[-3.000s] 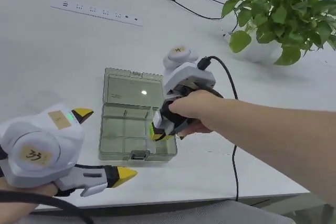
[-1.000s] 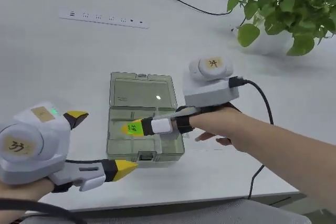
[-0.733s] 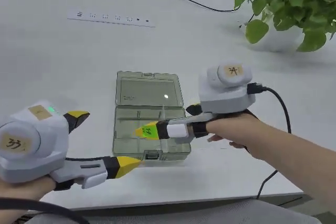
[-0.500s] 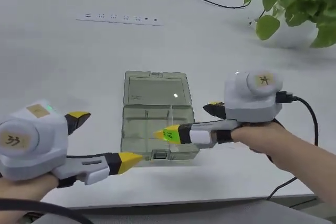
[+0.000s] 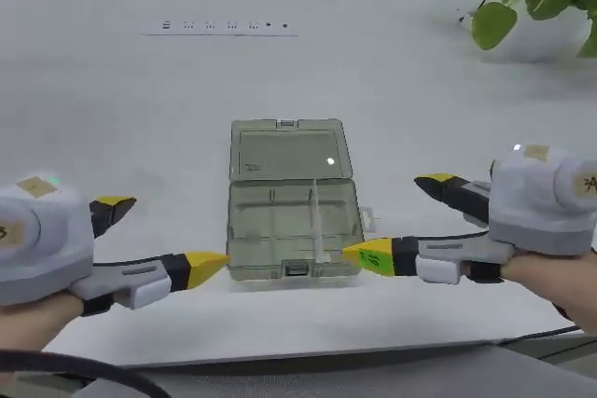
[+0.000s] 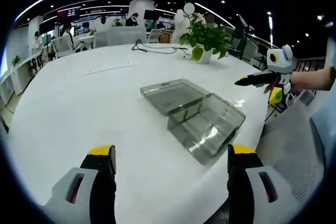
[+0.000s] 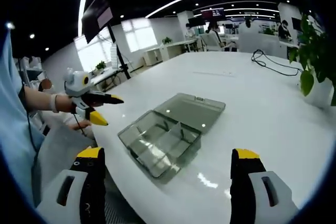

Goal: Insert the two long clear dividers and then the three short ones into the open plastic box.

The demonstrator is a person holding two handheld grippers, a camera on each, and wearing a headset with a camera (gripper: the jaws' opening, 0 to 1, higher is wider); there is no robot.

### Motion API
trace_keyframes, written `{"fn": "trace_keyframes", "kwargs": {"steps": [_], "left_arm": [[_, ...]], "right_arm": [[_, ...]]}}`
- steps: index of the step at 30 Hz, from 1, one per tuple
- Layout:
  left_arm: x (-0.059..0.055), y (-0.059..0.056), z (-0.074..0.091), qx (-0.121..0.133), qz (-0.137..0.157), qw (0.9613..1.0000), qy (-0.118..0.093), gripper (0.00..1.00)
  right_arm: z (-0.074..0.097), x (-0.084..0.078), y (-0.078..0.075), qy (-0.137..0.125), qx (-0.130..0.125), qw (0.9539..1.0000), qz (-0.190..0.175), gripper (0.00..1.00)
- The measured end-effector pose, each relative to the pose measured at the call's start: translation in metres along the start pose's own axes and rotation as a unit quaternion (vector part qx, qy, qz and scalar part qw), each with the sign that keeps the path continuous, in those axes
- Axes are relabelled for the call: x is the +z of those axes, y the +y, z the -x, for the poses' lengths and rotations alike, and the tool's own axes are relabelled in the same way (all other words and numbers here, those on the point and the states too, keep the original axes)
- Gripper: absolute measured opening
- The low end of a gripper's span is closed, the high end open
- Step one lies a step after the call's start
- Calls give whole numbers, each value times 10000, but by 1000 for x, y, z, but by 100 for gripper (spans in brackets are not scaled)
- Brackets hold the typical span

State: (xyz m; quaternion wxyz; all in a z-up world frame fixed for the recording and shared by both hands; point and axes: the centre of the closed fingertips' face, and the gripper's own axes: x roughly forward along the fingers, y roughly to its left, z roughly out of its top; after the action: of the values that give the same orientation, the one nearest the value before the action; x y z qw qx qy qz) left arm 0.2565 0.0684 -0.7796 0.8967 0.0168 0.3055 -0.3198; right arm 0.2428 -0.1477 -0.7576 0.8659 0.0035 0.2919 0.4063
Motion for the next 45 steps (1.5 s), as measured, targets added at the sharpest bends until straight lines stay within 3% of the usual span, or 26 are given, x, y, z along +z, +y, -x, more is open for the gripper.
{"fn": "trace_keyframes", "kwargs": {"steps": [5, 8, 10, 12, 13, 15, 16, 17, 19, 21, 23, 24, 26, 36, 45], "left_arm": [[-10, 24, -2, 221, -1, 9992, 341, 88], [-23, 43, -1, 406, 107, 9965, 729, 87], [-29, 56, -2, 512, 11, 9939, 977, 85], [-39, 71, 0, 693, 68, 9883, 1357, 85], [-39, 75, 0, 719, 24, 9873, 1415, 85], [-43, 87, 0, 841, -45, 9815, 1722, 81], [-43, 93, -3, 866, -39, 9806, 1755, 81], [-48, 98, -1, 941, -12, 9756, 1985, 81], [-49, 103, -5, 938, 0, 9736, 2082, 78], [-56, 108, -3, 1010, -19, 9647, 2432, 71], [-57, 109, -6, 1014, -50, 9614, 2556, 66], [-56, 109, -9, 995, -41, 9625, 2524, 64], [-56, 111, -12, 1021, -16, 9599, 2612, 60], [-47, 116, -21, 989, -77, 9573, 2717, 53], [-45, 120, -21, 1053, -33, 9539, 2809, 32]], "right_arm": [[14, -9, -9, -60, 70, 9999, 143, 100], [19, -12, -9, -16, 52, 9998, 215, 100], [23, -12, -5, -50, 105, 9995, 291, 100], [25, -12, -3, -56, 126, 9995, 289, 100], [26, -12, 1, -77, 218, 9993, 290, 100], [27, -13, 2, -58, 192, 9991, 362, 100], [27, -14, 4, -58, 232, 9989, 397, 100], [27, -17, 3, 9, 203, 9990, 405, 100], [26, -20, 2, 49, 223, 9987, 447, 100], [27, -22, 1, 53, 214, 9988, 440, 100], [27, -22, 1, 32, 183, 9991, 380, 100], [27, -22, 1, 9, 188, 9992, 358, 100], [27, -22, 2, 10, 177, 9994, 306, 100], [27, -24, -2, -25, 145, 9996, 221, 100], [24, -25, 6, 36, 151, 9996, 243, 100]]}}
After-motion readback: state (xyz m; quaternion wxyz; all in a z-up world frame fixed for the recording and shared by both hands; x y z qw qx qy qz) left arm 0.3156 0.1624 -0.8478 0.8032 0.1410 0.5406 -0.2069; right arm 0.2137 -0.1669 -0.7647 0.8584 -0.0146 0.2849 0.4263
